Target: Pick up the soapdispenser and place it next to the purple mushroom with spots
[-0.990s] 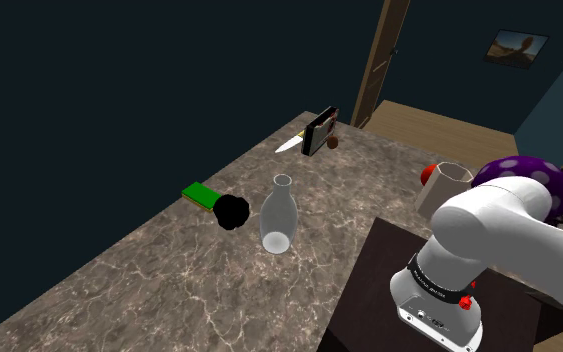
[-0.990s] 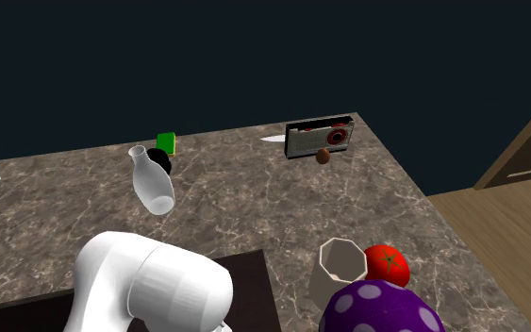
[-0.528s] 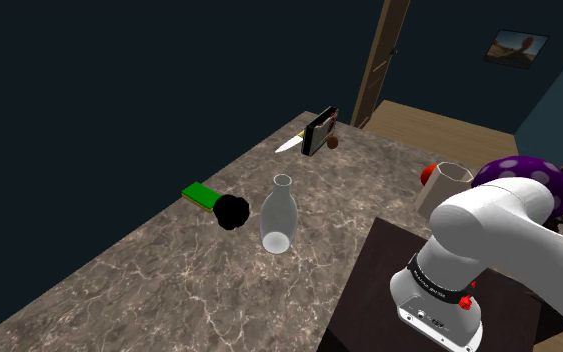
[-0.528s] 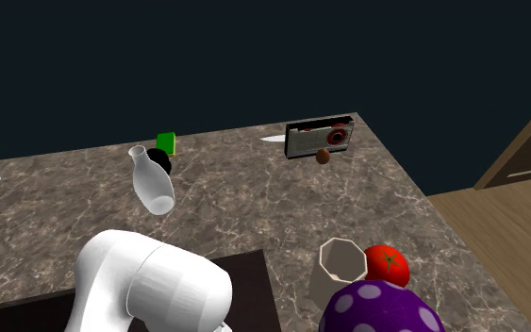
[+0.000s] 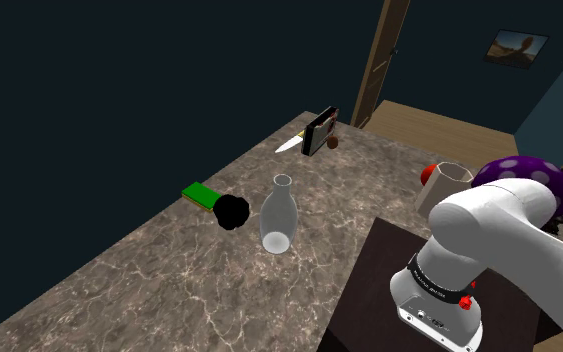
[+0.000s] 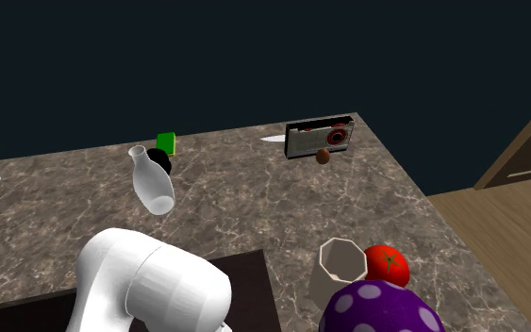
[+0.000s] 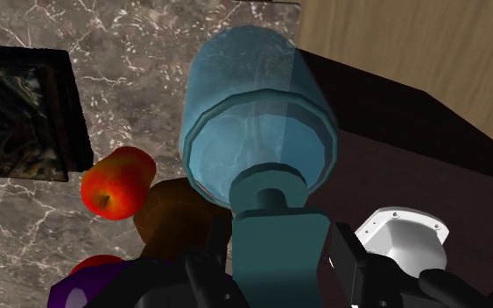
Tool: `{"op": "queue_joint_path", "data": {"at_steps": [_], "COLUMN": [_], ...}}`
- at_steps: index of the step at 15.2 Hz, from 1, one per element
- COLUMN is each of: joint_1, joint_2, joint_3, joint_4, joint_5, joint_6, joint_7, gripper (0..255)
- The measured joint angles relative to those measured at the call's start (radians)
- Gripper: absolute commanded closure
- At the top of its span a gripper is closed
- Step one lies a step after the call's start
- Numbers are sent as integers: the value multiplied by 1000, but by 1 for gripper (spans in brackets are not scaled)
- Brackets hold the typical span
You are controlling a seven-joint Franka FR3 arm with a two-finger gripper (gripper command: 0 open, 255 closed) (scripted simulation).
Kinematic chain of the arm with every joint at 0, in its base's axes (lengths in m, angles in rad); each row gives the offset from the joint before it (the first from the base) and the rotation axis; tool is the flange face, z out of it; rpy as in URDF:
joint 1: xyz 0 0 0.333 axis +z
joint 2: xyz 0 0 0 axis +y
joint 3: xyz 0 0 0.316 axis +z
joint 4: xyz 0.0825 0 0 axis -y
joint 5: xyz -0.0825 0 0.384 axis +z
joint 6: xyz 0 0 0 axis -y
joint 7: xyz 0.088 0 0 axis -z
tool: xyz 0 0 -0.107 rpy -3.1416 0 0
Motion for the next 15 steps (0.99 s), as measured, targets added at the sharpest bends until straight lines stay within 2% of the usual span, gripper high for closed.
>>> {"op": "queue_joint_path", "data": {"at_steps": [10, 15], "joint_1": [-51, -72], "joint_2": [-86, -88], "joint_3": [-79, -103], "joint_4": [-90, -111], "joint_5": [-84, -94], "joint_6": [41, 65], "joint_7": [-23, -33], "gripper": [255, 255]}}
